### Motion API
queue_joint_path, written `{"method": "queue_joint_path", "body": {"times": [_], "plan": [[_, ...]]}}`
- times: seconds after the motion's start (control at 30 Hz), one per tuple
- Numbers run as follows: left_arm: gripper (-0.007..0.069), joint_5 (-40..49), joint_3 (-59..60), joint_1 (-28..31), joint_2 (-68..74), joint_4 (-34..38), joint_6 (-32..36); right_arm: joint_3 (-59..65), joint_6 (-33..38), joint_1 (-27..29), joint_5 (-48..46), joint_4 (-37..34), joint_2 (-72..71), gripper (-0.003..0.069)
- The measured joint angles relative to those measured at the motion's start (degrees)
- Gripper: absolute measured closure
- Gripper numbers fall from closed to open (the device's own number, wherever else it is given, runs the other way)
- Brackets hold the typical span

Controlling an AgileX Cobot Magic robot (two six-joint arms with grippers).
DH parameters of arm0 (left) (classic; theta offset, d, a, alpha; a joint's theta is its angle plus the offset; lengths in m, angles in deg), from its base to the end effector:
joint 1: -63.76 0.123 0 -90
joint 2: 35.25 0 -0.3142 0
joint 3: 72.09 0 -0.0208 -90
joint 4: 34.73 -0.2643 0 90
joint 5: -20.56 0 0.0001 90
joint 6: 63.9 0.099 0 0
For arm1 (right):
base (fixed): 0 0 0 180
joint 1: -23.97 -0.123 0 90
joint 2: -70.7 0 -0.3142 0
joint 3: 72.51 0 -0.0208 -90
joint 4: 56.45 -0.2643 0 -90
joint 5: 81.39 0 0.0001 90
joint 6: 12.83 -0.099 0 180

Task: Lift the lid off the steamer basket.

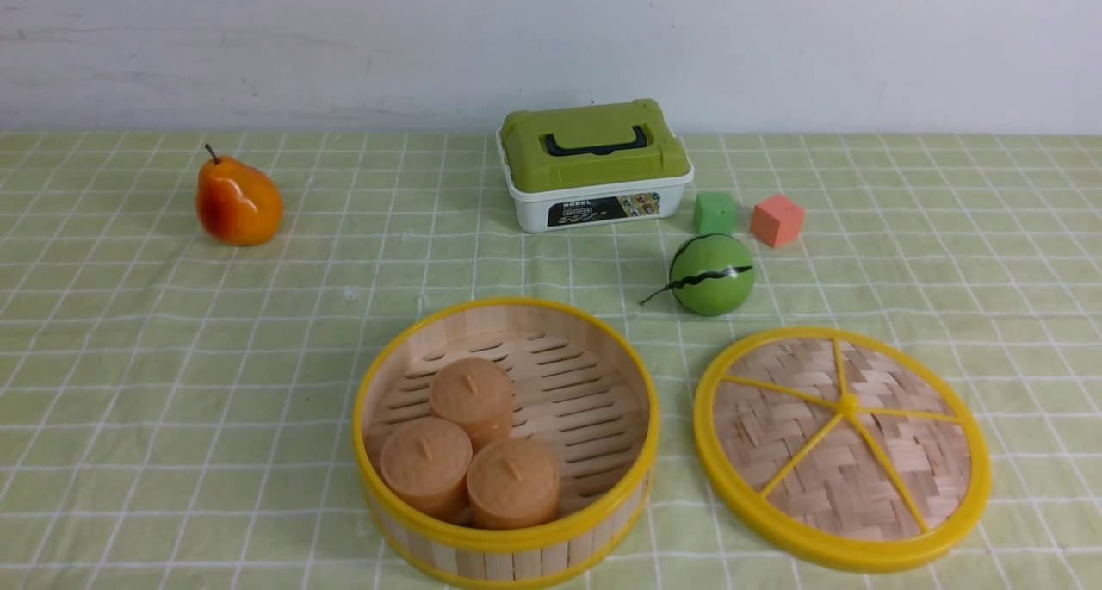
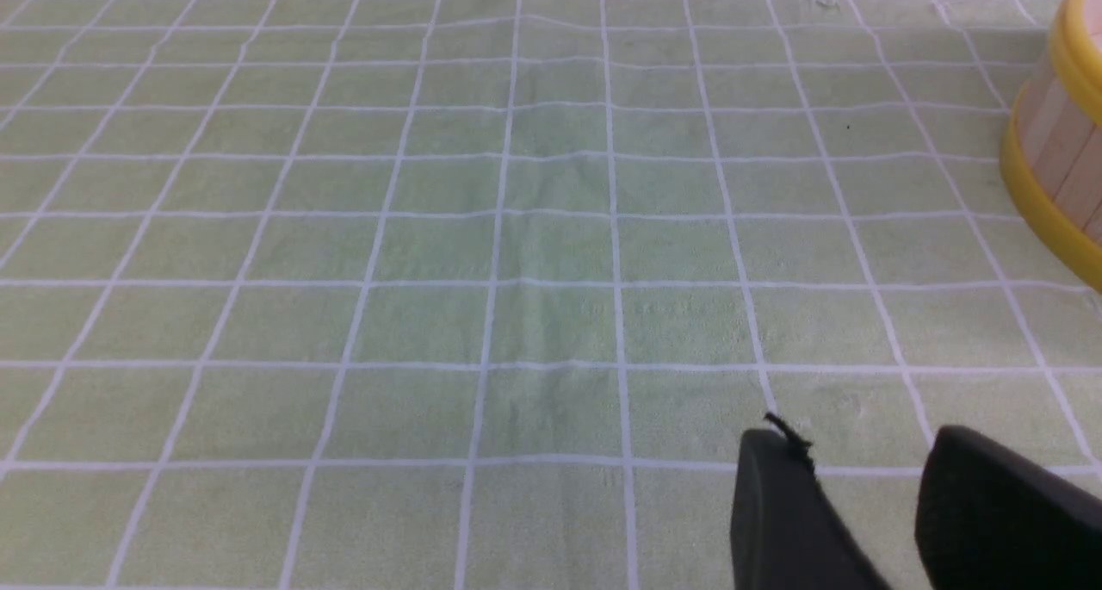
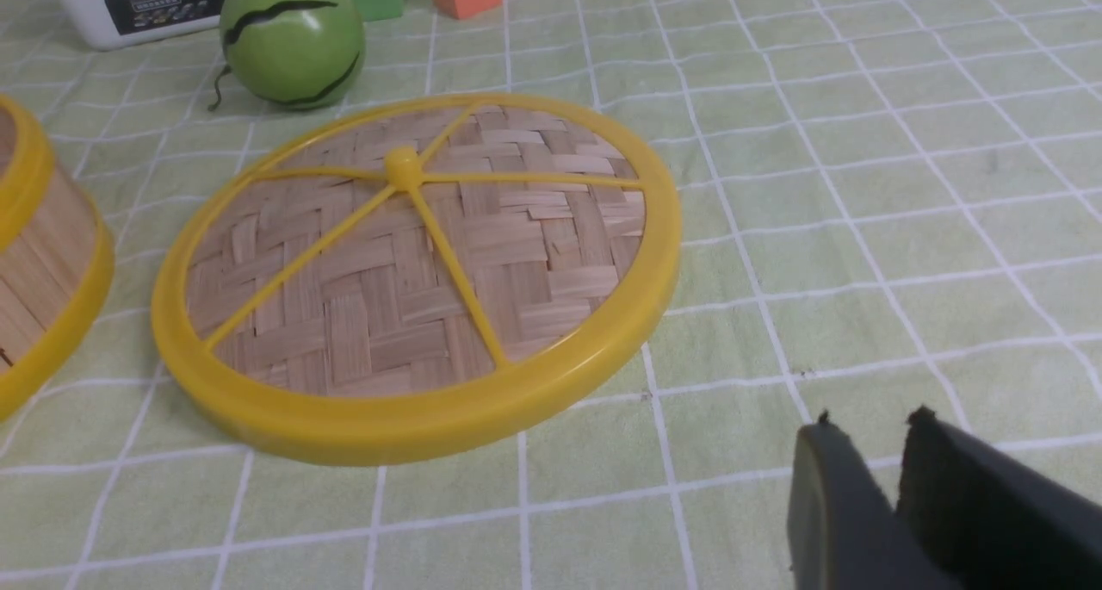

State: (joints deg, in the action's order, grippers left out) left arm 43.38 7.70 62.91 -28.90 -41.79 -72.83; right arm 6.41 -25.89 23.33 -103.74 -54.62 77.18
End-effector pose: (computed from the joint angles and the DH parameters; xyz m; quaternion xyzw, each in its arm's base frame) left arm 0.0437 0.0041 0.1643 -0.0250 0.8126 0.0028 0.5822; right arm 0.0439 -0.0007 0.1701 0.0791 0.8038 0.0568 0.5869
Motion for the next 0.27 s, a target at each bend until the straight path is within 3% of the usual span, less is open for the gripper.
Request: {"method": "queue_joint_path", "body": {"times": [0.27], "plan": [[0.0386, 0.00, 0.00, 0.00, 0.00, 0.00, 0.00, 0.00, 0.00, 0.00, 0.00, 0.00, 0.00, 0.0550]]}}
